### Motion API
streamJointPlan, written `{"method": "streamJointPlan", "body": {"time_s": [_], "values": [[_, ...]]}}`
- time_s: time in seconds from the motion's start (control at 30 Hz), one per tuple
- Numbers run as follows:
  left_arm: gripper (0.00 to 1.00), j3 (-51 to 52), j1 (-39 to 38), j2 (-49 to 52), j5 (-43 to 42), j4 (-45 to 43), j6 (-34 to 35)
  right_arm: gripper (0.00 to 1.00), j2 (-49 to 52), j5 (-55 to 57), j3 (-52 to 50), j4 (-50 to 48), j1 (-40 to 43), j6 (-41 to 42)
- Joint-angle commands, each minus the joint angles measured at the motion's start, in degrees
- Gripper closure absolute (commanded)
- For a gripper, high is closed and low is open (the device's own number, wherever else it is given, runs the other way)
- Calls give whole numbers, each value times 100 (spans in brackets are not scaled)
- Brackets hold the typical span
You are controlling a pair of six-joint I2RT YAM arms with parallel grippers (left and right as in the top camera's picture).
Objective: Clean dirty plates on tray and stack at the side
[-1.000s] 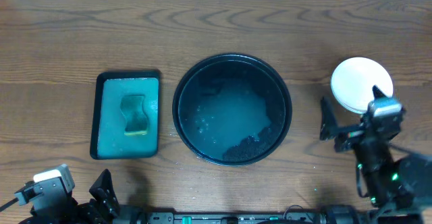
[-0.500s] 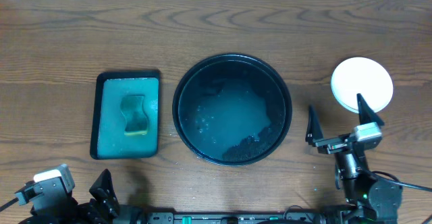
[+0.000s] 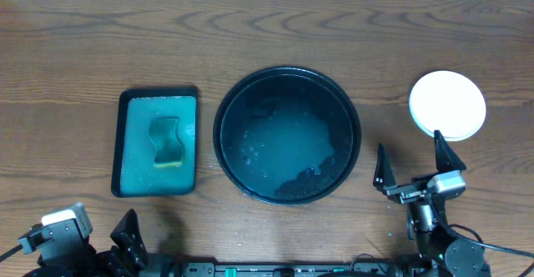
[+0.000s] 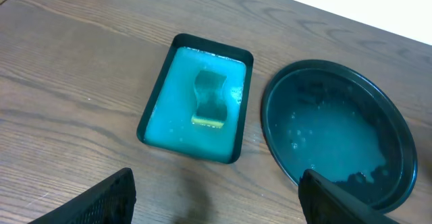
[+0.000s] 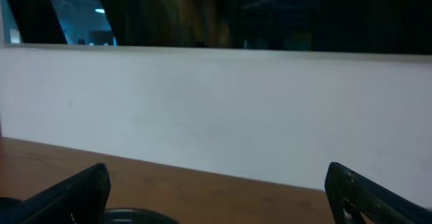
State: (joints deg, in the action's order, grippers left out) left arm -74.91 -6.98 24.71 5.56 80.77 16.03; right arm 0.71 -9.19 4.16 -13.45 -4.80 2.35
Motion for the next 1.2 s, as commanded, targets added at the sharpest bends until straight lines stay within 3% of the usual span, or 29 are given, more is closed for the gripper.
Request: {"method": "streamJointPlan", "body": {"time_s": [0.0,0.17,0.67,1.17], "values": [[22,9,-22,26,70,2,-76,1,-42,149,-179,17,-94,286],[22,9,-22,26,70,0,-76,1,-44,485,-387,308,-94,990],[22,9,-22,26,68,2,-76,1,-44,531,-387,1755,-94,627],[22,9,-22,26,68,2,-76,1,-42,573,-387,1753,-92,315]]}}
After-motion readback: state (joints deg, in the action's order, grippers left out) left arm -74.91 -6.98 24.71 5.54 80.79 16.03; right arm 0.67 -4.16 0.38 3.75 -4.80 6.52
